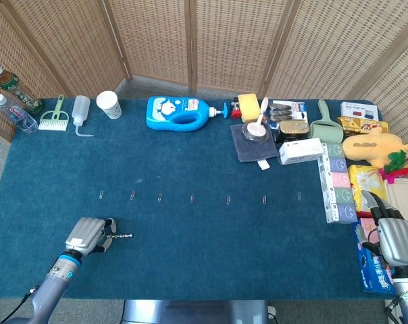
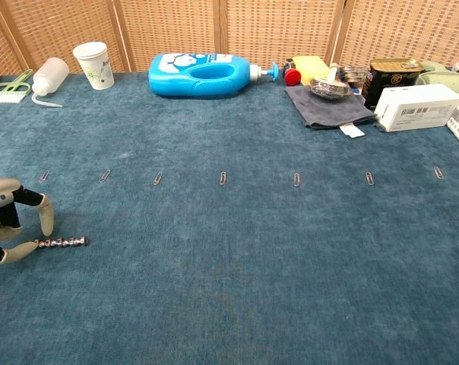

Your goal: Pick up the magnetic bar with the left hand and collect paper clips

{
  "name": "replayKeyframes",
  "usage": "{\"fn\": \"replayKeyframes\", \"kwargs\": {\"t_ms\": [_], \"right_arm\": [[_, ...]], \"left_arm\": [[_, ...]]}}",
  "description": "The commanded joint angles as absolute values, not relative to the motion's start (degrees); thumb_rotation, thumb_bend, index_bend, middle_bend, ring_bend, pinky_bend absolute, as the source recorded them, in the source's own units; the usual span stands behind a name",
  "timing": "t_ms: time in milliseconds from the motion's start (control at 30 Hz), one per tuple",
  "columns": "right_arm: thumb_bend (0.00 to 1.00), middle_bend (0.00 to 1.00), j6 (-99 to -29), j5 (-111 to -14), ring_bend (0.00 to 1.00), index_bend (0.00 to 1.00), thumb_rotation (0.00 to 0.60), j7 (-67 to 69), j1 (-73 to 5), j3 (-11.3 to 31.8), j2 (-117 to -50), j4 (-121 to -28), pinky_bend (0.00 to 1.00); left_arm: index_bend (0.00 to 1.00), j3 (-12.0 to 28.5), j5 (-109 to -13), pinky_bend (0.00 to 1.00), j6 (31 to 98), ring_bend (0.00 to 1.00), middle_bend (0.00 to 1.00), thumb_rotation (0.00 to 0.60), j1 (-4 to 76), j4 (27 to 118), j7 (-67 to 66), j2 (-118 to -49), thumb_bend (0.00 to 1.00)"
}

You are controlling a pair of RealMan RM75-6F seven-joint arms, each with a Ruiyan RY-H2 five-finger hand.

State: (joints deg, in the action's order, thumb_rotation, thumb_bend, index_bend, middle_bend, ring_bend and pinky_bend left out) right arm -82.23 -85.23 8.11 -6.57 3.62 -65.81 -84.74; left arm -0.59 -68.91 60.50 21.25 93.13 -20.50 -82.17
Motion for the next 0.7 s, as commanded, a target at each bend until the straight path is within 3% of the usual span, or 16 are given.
{"fn": "replayKeyframes", "kwargs": {"t_ms": [33,700], "right_arm": [[0.5,0.15,-82.32,-85.23,0.15,0.0,0.6,8.16,-6.51,3.65,-65.79,-84.74,0.25],[0.5,0.15,-82.62,-84.98,0.15,0.0,0.6,8.73,-6.01,3.83,-65.89,-84.24,0.25]], "left_arm": [[0.44,-0.56,-68.78,1.0,60.4,1.0,1.0,0.6,21.4,93.09,-20.58,-82.32,0.37],[0.44,-0.84,-67.16,1.0,59.81,1.0,1.0,0.6,22.19,93.32,-21.84,-82.55,0.37]]}}
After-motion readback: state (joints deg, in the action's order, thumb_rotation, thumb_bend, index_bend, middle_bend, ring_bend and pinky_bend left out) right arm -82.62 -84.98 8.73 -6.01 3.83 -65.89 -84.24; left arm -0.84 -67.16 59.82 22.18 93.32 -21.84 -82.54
